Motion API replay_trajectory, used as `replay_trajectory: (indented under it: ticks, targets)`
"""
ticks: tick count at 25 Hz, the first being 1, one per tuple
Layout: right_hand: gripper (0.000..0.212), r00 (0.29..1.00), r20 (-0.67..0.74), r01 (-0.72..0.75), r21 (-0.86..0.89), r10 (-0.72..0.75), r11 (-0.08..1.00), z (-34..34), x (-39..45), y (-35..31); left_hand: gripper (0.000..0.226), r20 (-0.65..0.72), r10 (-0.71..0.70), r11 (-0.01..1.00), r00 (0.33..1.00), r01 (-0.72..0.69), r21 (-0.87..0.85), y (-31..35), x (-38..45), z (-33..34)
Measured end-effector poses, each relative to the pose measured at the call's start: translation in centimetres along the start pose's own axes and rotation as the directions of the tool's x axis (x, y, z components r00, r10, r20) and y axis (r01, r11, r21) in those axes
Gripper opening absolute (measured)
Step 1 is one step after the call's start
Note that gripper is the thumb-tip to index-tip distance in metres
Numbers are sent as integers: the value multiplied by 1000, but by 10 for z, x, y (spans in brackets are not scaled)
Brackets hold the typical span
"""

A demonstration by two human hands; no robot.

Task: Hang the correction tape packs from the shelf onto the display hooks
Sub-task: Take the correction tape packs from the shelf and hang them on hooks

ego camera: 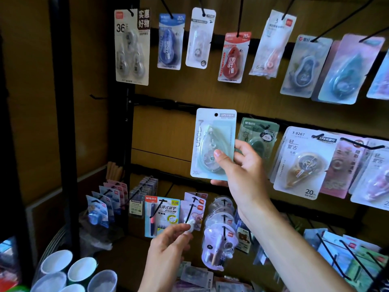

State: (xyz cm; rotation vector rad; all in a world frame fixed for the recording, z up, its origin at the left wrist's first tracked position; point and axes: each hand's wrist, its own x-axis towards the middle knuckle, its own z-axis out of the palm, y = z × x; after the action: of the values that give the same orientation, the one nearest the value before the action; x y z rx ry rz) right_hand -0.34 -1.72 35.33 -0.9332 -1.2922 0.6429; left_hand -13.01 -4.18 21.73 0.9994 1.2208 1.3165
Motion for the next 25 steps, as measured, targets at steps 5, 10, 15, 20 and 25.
replay_trajectory:
  ticks: [5,10,15,20,25]
  targets:
    - [24,999,-44,-31,28,32,999,0,-3,-4,13,-5,27,1000,1000,-27,4,-1,0,-4]
    - [23,998,-49,-34,38,36,999,-4,-11,-5,14,3,30,999,1000,-30,11,0,-1,-6]
    - [22,998,-31,-49,38,51,998,5,-5,-10,13,14,20,999,1000,-20,26,1,-2,-5]
    - [22,995,-81,-51,54,56,997,4,-4,-13,13,36,18,999,999,-20,42,2,-3,-5]
    - [18,997,-54,-58,39,60,998,0,-9,-10,13,44,17,998,999,-20,55,2,-2,-5]
